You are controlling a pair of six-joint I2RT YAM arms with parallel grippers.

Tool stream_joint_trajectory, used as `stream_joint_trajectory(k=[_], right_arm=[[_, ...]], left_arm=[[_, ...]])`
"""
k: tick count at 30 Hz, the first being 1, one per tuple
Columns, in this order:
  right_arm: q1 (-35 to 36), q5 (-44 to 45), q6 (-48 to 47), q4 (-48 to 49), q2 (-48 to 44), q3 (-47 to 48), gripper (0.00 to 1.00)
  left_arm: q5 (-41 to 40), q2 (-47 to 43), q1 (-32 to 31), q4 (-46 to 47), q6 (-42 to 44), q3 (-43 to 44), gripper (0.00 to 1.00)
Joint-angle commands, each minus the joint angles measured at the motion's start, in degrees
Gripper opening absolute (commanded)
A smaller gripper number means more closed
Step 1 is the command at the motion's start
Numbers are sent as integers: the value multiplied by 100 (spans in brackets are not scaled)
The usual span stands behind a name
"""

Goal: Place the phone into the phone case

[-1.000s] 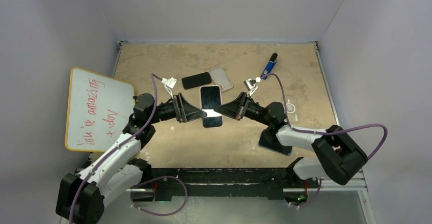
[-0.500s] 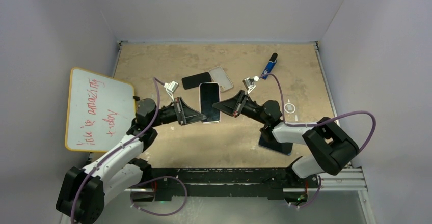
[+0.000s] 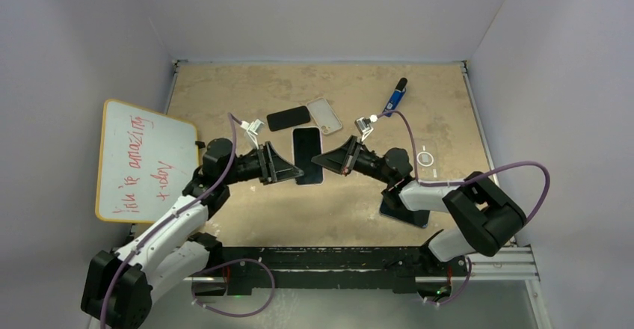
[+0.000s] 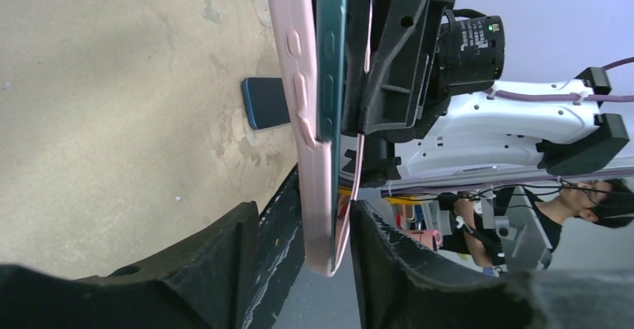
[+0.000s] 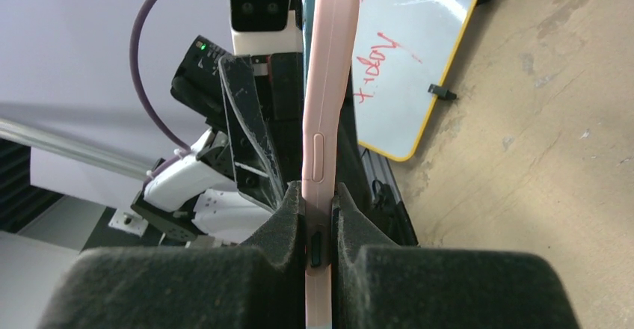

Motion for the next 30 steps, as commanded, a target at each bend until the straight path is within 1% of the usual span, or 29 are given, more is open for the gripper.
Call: stream_joint_trajectory(k=[1,5,7,11,14,22,30], right_arm=[[10,-504,-108,707,-152,57,0],[14,-852,-34,1053,-169,-94,0],[15,-933,7,1254,-187,-165,0],[13,-1056,199,1574,-220,-278,0],[19,-1159,260,1608,-259,-317,0],[20,-1231,227,1582,-313,-329,0],[30,-1284,397,1834,-249,-299,0]], left_arm=[[-330,-321,62,-285,385,324,53],[-400,-509,179,-117,353,407,60],[-431,-548,247,-30,308,436,61],[-413,-568,318,461,40,375,61],[-393,-562,318,780,-128,345,61],[-417,-516,318,814,-108,342,59],[-518,-481,318,848,-78,259,61]])
